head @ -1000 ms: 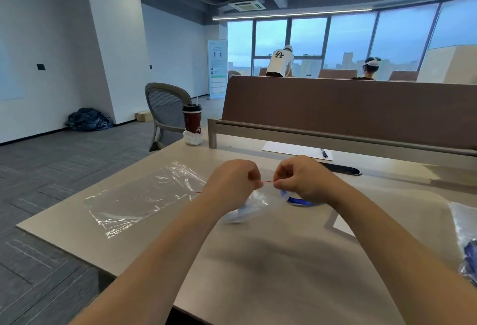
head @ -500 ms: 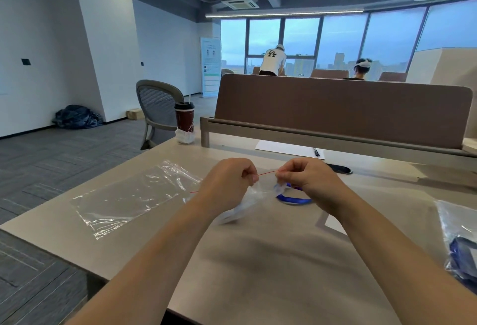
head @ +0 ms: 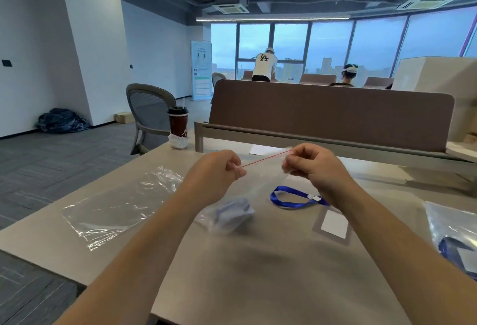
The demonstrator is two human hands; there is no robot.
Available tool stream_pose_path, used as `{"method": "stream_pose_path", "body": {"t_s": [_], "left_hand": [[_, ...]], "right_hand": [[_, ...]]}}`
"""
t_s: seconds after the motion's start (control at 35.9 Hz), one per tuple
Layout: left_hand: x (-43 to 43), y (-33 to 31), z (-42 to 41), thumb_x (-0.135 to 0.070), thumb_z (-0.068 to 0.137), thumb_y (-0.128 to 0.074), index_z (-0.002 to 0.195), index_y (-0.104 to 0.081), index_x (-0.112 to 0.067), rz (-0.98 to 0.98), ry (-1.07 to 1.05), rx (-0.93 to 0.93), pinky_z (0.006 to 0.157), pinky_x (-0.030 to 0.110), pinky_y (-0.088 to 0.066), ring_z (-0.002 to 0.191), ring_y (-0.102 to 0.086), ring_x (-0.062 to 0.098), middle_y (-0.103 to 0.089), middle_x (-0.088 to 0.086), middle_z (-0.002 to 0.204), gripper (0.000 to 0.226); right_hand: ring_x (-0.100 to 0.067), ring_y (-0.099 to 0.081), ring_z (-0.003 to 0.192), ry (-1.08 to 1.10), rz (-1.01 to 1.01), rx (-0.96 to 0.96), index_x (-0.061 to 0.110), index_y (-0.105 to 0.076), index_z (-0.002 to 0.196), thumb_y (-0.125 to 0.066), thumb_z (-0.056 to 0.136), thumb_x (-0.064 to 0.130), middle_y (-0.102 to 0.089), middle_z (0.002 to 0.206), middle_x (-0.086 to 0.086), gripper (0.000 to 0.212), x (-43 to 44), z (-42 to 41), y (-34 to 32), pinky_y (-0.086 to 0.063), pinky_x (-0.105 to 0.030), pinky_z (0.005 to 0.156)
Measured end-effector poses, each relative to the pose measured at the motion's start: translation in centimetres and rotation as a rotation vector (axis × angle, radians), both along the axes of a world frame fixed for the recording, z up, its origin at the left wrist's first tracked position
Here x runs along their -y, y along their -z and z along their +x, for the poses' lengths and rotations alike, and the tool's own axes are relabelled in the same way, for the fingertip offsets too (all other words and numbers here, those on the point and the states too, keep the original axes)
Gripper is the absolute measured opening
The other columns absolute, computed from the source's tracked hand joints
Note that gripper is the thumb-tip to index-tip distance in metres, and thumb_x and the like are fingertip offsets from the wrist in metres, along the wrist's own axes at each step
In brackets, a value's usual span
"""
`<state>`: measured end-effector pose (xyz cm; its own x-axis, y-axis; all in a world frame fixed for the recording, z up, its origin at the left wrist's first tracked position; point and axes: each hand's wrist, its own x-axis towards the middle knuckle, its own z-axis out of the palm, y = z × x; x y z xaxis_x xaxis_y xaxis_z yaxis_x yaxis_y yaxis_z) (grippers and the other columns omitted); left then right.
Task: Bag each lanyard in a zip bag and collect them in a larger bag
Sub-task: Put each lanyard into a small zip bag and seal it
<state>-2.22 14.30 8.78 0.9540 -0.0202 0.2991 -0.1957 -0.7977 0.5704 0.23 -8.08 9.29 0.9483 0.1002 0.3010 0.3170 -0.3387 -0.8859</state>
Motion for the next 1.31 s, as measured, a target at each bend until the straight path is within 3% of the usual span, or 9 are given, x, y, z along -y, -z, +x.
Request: {"method": "stream_pose_path", "body": {"t_s": [0.28,0.36,0.58,0.67,0.75,0.83,1.06,1.17,1.31], "left_hand": [[-1.7,-0.4,-0.1,-0.026,0.096,-0.062,0.085,-0.067,-0.022,-0.105,-0.016,-0.065,0.060,0.023,-0.045,0.069,-0.059,0.009,-0.067,-0.007,0.074,0.013],[-0.9,-1.0,-0.5,-0.025,0.097,-0.059,0.086,-0.069,-0.020,-0.250,0.004,0.011,0.059,0.023,-0.046,0.061,-0.057,0.007,-0.069,-0.009,0.070,0.016],[3.9,-5.3,0.1,-0.019,0.101,-0.054,0.089,-0.072,-0.011,-0.734,0.149,0.079,0.083,0.036,-0.057,0.086,-0.068,0.019,-0.075,0.004,0.088,0.023],[6.6,-7.4,0.6,-0.012,0.101,-0.054,0.091,-0.071,-0.002,-0.831,0.220,0.134,0.066,0.025,-0.060,0.071,-0.069,0.012,-0.075,0.001,0.078,0.022],[10.0,-9.0,1.1,-0.014,0.100,-0.055,0.089,-0.069,-0.006,-0.757,0.229,0.201,0.052,0.015,-0.052,0.054,-0.061,0.001,-0.071,-0.005,0.068,0.019],[13.6,-9.4,1.5,-0.019,0.100,-0.056,0.089,-0.069,-0.010,-0.667,0.256,0.245,0.044,0.010,-0.041,0.054,-0.053,0.005,-0.069,0.000,0.072,0.019],[23.6,-9.2,1.6,-0.022,0.101,-0.054,0.087,-0.068,-0.013,-0.638,0.411,0.158,0.063,0.026,-0.052,0.061,-0.059,0.009,-0.071,-0.002,0.068,0.022],[28.6,-8.6,1.7,-0.019,0.100,-0.055,0.085,-0.067,-0.012,-0.695,0.500,0.103,0.059,0.025,-0.048,0.058,-0.059,0.009,-0.070,0.000,0.066,0.020],[34.8,-7.6,2.9,-0.015,0.100,-0.054,0.084,-0.066,-0.009,-0.686,0.569,0.038,0.049,0.019,-0.046,0.049,-0.055,0.007,-0.067,0.001,0.064,0.021]], "right_hand": [[-0.022,-0.072,0.080,0.159,0.073,0.067,0.008,-0.066,0.096,-0.053,0.100,0.011,-0.075,0.082,-0.003,0.014,2.8,-0.8,-3.2,-0.060,-0.039,0.082],[-0.025,-0.071,0.081,0.194,0.094,0.088,0.006,-0.066,0.093,-0.055,0.098,0.008,-0.075,0.080,-0.006,0.012,3.7,-1.2,-3.6,-0.059,-0.042,0.085],[-0.017,-0.067,0.068,0.298,0.163,0.197,0.002,-0.066,0.092,-0.058,0.097,0.008,-0.074,0.078,-0.009,0.011,7.7,-3.1,-6.9,-0.058,-0.034,0.072],[-0.015,-0.065,0.064,0.356,0.155,0.249,0.007,-0.066,0.086,-0.059,0.096,0.009,-0.074,0.075,-0.007,0.012,10.0,-4.0,-8.5,-0.055,-0.030,0.065],[-0.016,-0.063,0.064,0.424,0.148,0.250,0.011,-0.065,0.085,-0.057,0.097,0.011,-0.074,0.074,-0.005,0.014,12.9,-4.8,-9.9,-0.054,-0.030,0.063],[-0.016,-0.059,0.060,0.496,0.170,0.249,0.012,-0.065,0.081,-0.056,0.097,0.011,-0.072,0.067,-0.002,0.019,16.0,-6.1,-10.6,-0.048,-0.028,0.057],[-0.017,-0.054,0.056,0.701,0.174,0.263,0.013,-0.061,0.078,-0.056,0.095,0.008,-0.070,0.066,-0.003,0.018,23.9,-10.8,-10.9,-0.041,-0.020,0.043],[-0.016,-0.050,0.053,0.789,0.156,0.246,0.012,-0.063,0.069,-0.055,0.092,0.006,-0.068,0.077,-0.018,0.025,27.8,-12.3,-10.8,-0.040,-0.023,0.046],[-0.011,-0.052,0.051,0.944,0.136,0.197,0.006,-0.067,0.083,-0.057,0.090,0.007,-0.068,0.069,-0.006,0.013,32.8,-11.9,-10.0,-0.043,-0.020,0.045]]}}
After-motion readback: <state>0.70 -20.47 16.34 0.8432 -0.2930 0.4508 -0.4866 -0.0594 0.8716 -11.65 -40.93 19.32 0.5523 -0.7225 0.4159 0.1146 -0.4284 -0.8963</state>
